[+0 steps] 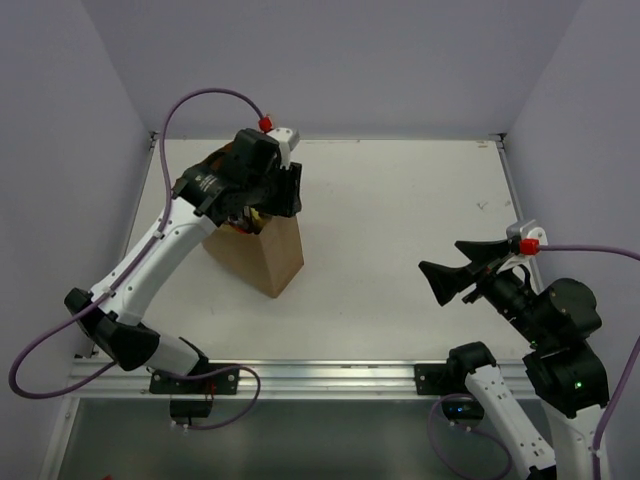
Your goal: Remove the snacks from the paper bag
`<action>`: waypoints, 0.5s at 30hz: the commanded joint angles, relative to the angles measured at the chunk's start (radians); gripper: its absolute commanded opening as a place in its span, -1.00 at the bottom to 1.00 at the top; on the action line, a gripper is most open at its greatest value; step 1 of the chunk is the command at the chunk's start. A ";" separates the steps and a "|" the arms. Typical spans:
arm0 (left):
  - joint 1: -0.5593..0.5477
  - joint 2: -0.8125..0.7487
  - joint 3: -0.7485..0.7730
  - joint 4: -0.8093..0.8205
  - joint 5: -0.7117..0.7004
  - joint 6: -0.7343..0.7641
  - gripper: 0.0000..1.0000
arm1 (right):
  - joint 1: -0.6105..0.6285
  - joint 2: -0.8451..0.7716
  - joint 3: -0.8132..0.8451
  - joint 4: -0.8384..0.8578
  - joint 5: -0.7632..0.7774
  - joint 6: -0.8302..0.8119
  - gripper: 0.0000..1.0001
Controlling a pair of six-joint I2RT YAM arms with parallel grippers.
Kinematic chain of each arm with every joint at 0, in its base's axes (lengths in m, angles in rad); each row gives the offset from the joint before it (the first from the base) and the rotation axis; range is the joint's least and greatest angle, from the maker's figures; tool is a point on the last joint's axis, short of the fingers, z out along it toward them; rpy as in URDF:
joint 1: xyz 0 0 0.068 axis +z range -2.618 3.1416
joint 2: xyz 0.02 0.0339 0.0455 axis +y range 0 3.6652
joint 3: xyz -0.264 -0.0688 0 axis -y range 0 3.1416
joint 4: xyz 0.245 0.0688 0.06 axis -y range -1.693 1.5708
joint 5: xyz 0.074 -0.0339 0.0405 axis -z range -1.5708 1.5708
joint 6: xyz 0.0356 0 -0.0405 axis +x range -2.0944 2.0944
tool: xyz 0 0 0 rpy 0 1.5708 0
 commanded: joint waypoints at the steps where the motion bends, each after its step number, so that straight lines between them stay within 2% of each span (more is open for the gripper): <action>1: 0.002 -0.022 0.141 -0.028 -0.073 -0.069 0.22 | 0.003 -0.002 -0.004 0.034 0.015 -0.009 0.98; 2: 0.002 -0.028 0.172 -0.037 -0.086 -0.086 0.54 | 0.002 -0.002 -0.002 0.032 0.016 -0.010 0.98; 5: 0.002 -0.060 0.273 -0.026 -0.150 -0.161 0.76 | 0.005 -0.004 -0.001 0.032 0.018 -0.010 0.98; 8: 0.002 -0.156 0.252 0.024 -0.271 -0.259 0.77 | 0.005 -0.004 -0.001 0.029 0.020 -0.012 0.98; 11: 0.002 -0.300 0.098 0.096 -0.408 -0.346 0.76 | 0.005 -0.012 -0.001 0.028 0.021 -0.012 0.98; 12: 0.002 -0.324 0.047 0.095 -0.467 -0.371 0.75 | 0.005 -0.012 -0.001 0.029 0.020 -0.012 0.98; 15: 0.002 -0.361 0.045 -0.006 -0.591 -0.391 0.74 | 0.008 -0.016 -0.007 0.034 0.016 -0.012 0.98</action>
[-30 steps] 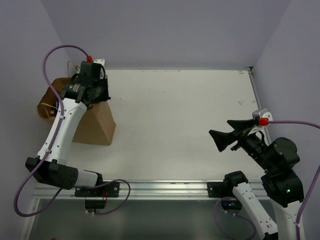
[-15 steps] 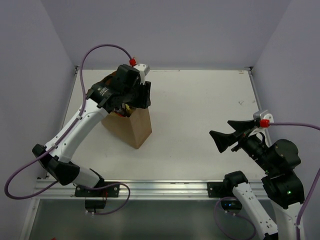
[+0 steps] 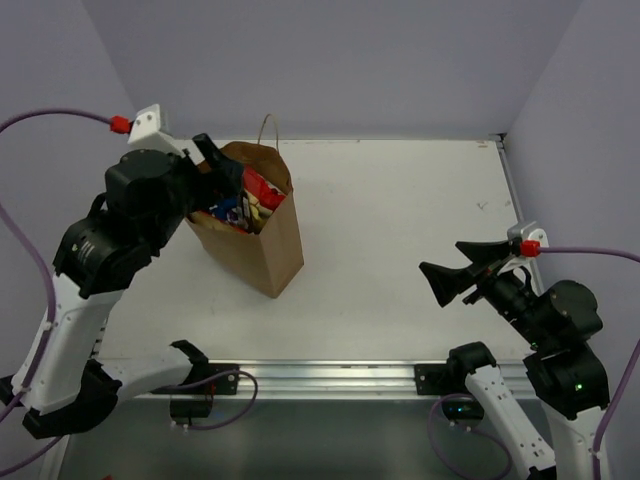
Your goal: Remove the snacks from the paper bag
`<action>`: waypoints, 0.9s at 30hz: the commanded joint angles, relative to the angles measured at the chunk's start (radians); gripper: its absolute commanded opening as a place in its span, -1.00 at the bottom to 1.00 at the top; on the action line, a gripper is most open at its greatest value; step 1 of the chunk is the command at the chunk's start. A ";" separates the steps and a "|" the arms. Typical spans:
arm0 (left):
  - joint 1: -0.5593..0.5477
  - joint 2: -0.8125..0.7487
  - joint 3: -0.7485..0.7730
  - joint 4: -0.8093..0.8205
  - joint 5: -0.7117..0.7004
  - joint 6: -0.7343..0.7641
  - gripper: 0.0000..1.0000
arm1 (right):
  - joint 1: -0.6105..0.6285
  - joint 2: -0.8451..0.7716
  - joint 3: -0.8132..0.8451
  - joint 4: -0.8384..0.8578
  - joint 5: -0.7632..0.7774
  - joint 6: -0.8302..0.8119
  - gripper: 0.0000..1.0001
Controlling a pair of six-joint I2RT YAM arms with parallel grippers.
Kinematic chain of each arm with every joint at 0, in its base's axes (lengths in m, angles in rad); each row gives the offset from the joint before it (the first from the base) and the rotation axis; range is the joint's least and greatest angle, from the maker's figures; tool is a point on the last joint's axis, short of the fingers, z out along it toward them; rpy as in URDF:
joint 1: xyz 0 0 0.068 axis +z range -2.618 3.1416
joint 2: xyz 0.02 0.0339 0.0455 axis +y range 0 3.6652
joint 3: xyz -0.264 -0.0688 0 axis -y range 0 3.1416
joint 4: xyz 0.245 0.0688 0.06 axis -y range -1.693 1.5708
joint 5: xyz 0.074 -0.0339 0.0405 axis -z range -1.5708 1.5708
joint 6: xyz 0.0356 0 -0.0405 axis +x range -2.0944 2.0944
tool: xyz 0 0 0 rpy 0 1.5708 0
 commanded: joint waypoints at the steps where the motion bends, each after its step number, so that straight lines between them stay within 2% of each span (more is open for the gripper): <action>1: 0.002 -0.022 -0.013 -0.065 -0.245 -0.093 0.73 | 0.012 -0.010 -0.010 0.036 0.013 -0.009 0.98; 6: 0.005 -0.017 -0.014 -0.244 -0.462 -0.127 0.73 | 0.015 -0.018 -0.017 0.043 0.004 -0.009 0.98; 9: 0.048 -0.003 -0.083 -0.265 -0.494 -0.119 0.79 | 0.022 -0.019 -0.014 0.039 0.007 -0.009 0.98; 11: 0.102 0.009 -0.109 -0.213 -0.450 -0.083 0.82 | 0.023 -0.022 -0.017 0.040 0.008 -0.009 0.98; 12: 0.173 0.010 -0.138 -0.180 -0.383 -0.031 0.81 | 0.026 -0.025 -0.019 0.040 0.008 -0.009 0.98; 15: 0.289 0.007 -0.178 -0.073 -0.278 0.034 0.80 | 0.029 -0.035 -0.027 0.039 0.015 -0.009 0.98; 20: 0.327 0.058 -0.201 -0.062 -0.249 0.037 0.65 | 0.040 -0.051 -0.031 0.040 0.037 -0.017 0.98; 24: 0.343 0.041 -0.282 -0.019 -0.182 0.028 0.52 | 0.054 -0.053 -0.031 0.040 0.050 -0.020 0.98; 27: 0.353 0.035 -0.299 -0.010 -0.160 0.034 0.36 | 0.060 -0.058 -0.034 0.040 0.056 -0.023 0.98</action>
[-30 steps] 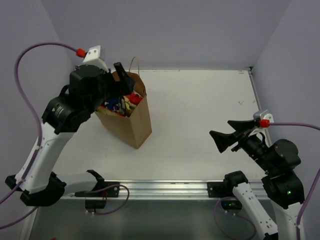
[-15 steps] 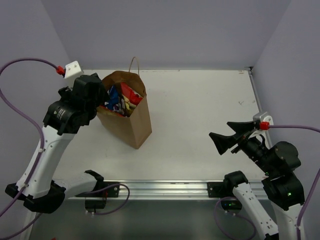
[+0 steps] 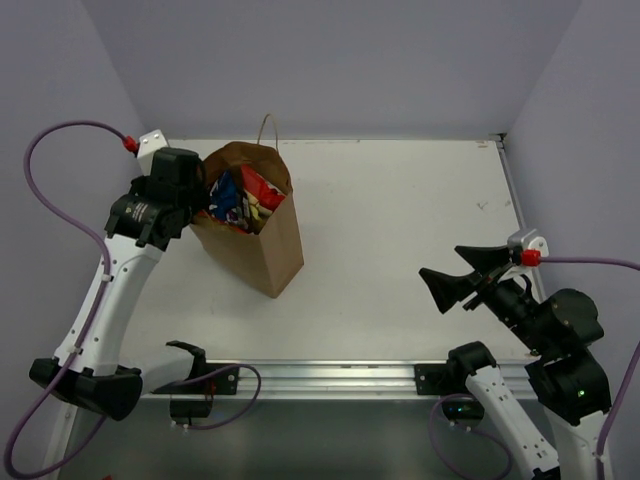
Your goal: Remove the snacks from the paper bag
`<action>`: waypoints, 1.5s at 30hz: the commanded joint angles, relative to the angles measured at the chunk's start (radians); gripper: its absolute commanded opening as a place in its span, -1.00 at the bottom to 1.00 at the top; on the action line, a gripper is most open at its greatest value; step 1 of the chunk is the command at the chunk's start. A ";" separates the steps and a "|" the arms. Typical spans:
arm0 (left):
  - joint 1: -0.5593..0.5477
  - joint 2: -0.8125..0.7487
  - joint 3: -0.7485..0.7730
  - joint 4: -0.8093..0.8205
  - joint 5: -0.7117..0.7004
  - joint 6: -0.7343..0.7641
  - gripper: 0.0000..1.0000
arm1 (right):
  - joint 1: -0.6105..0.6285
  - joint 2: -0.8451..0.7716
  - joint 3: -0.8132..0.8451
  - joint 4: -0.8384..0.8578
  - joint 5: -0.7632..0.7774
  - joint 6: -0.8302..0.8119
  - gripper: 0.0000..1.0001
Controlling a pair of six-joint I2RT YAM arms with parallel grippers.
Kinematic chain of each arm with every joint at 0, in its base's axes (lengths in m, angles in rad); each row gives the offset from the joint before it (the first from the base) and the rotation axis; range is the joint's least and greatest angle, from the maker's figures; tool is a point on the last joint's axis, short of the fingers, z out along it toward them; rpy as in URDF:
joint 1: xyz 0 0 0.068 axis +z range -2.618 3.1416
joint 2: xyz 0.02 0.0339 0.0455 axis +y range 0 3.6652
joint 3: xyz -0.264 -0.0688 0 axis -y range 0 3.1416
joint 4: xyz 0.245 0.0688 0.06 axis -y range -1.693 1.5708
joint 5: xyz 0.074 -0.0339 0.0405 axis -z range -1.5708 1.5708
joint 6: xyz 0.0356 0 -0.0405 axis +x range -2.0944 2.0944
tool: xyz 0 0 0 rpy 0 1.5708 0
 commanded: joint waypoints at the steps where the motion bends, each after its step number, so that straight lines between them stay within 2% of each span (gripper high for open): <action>1: 0.019 -0.013 -0.019 0.056 0.050 0.019 0.27 | 0.010 -0.016 -0.009 0.034 0.029 -0.017 0.98; 3: 0.025 -0.005 -0.027 0.061 0.061 0.030 0.17 | 0.012 -0.021 -0.012 0.037 0.037 -0.017 0.98; 6: 0.042 0.010 -0.030 0.088 0.084 0.067 -0.31 | 0.013 -0.027 -0.017 0.036 0.043 -0.017 0.98; 7: 0.047 0.022 -0.030 0.113 0.093 0.085 -0.66 | 0.013 -0.028 -0.017 0.034 0.046 -0.019 0.98; 10: 0.067 0.053 -0.024 0.192 0.135 0.183 -1.00 | 0.015 -0.031 -0.018 0.033 0.052 -0.022 0.98; 20: 0.078 0.182 -0.003 0.585 0.348 0.707 -1.00 | 0.016 -0.022 -0.015 0.028 0.054 -0.024 0.98; 23: 0.079 0.236 0.034 0.636 0.420 0.777 -1.00 | 0.016 -0.016 -0.014 0.024 0.057 -0.025 0.98; 26: 0.081 0.283 0.109 0.613 0.387 0.756 -1.00 | 0.016 -0.016 -0.011 0.017 0.060 -0.027 0.98; 27: 0.081 0.292 0.126 0.602 0.377 0.744 -0.74 | 0.016 -0.016 -0.012 0.016 0.063 -0.027 0.98; 29: 0.081 0.294 0.181 0.566 0.369 0.695 -0.53 | 0.016 -0.019 -0.014 0.019 0.065 -0.027 0.98; 30: 0.081 0.289 0.200 0.549 0.353 0.675 -0.17 | 0.016 -0.018 -0.017 0.020 0.065 -0.028 0.98; 32: 0.081 0.280 0.255 0.490 0.322 0.594 0.21 | 0.016 -0.016 -0.017 0.022 0.061 -0.028 0.98; 33: 0.081 0.260 0.266 0.461 0.319 0.572 0.51 | 0.015 -0.015 -0.015 0.022 0.060 -0.027 0.98; 34: 0.081 0.247 0.275 0.449 0.314 0.549 0.64 | 0.016 -0.013 -0.015 0.020 0.054 -0.027 0.98; 38: 0.081 0.171 0.307 0.369 0.300 0.400 0.99 | 0.016 -0.008 -0.003 0.013 0.054 -0.031 0.98; 45: 0.079 0.021 0.217 0.211 0.319 0.231 1.00 | 0.016 -0.010 -0.009 0.017 0.055 -0.031 0.98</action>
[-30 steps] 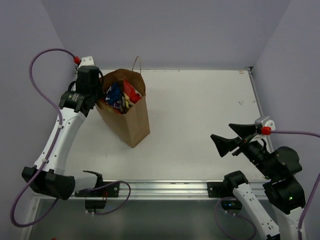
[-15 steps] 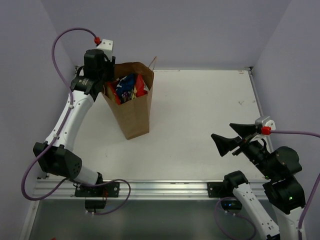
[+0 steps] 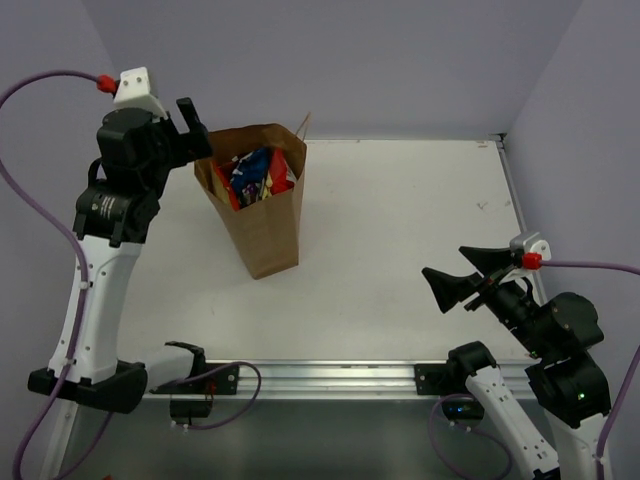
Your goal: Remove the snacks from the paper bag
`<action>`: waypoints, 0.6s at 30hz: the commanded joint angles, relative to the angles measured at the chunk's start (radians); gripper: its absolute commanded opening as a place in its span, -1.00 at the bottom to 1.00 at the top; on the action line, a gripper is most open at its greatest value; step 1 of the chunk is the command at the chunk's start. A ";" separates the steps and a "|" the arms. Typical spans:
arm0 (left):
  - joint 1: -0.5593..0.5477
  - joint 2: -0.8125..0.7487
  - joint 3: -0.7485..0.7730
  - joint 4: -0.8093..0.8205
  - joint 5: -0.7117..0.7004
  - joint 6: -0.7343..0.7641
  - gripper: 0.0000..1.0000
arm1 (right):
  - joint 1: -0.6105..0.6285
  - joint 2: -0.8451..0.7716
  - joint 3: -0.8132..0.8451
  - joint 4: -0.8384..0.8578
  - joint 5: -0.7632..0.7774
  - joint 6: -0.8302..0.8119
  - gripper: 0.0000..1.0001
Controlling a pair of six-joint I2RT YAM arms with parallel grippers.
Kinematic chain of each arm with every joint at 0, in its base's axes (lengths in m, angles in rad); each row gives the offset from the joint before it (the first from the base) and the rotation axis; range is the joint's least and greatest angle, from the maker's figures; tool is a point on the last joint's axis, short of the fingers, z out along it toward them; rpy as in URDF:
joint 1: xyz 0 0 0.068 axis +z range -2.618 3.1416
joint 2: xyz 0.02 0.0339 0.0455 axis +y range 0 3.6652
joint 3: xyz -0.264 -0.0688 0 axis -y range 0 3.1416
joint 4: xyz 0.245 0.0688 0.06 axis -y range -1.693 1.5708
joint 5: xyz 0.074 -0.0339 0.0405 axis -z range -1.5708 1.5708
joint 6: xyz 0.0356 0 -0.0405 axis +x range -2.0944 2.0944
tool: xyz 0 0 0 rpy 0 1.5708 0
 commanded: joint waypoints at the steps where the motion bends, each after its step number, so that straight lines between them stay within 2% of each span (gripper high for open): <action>1: 0.004 -0.061 -0.085 -0.116 0.010 -0.135 1.00 | 0.005 0.015 0.008 0.020 0.005 -0.013 0.98; 4: 0.004 -0.111 -0.188 -0.111 0.042 -0.203 1.00 | 0.007 0.018 0.005 0.021 0.001 -0.013 0.98; 10: 0.004 -0.119 -0.276 -0.081 0.053 -0.281 0.88 | 0.007 0.027 0.004 0.027 -0.018 -0.013 0.98; 12: 0.004 -0.118 -0.294 -0.055 0.042 -0.292 0.76 | 0.007 0.028 0.005 0.024 -0.018 -0.013 0.98; 18: 0.004 -0.079 -0.345 -0.032 0.019 -0.326 0.59 | 0.007 0.026 0.001 0.027 -0.016 -0.013 0.98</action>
